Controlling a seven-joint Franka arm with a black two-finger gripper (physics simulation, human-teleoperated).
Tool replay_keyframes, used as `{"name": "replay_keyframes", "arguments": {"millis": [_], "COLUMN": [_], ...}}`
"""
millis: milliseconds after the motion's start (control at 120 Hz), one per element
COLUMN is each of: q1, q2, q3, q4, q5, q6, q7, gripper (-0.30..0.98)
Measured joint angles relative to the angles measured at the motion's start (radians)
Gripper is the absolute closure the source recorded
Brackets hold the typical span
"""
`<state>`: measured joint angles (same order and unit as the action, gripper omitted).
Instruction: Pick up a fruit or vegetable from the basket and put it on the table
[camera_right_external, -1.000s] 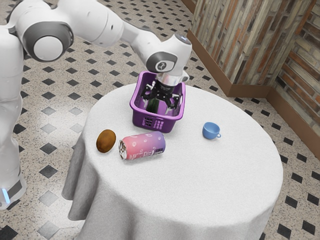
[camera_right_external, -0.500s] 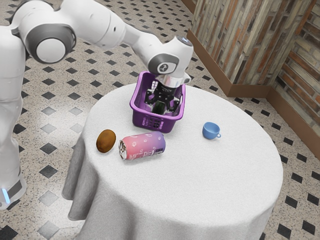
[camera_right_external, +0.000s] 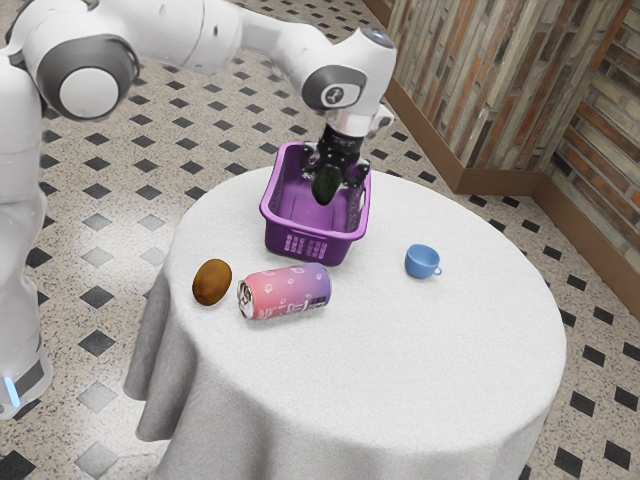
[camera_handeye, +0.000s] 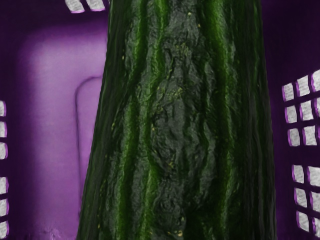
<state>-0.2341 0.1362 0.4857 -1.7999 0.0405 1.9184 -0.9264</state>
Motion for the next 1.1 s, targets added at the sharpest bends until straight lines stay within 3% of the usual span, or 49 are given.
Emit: {"name": "replay_keyframes", "arguments": {"millis": [150,267,375,433,583,783,925,1100], "q1": [-0.069,-0.196,-0.266,-0.332,-0.177,-0.125,-0.118,-0.119], "q2": [-0.039,-0.058,-0.008,0.056,0.176,0.226,0.233,0.231], "q3": [0.001,-0.022,-0.292,-0.384,-0.454,-0.453,-0.448,-0.448], "q4": [0.117,0.306,0.369,0.377,0.381,0.377,0.373,0.385], "q5": [0.055,0.139,0.213,0.239,0.247,0.211,0.177,0.168], "q6": [-0.072,-0.178,-0.239,-0.243,-0.184,-0.121,-0.098,-0.088], "q7": [-0.003,-0.009,-0.015,-0.019,-0.012,0.005,0.014,0.023], "gripper": [0.56,0.58,0.60,0.60,0.58,0.58,0.22,0.06]}}
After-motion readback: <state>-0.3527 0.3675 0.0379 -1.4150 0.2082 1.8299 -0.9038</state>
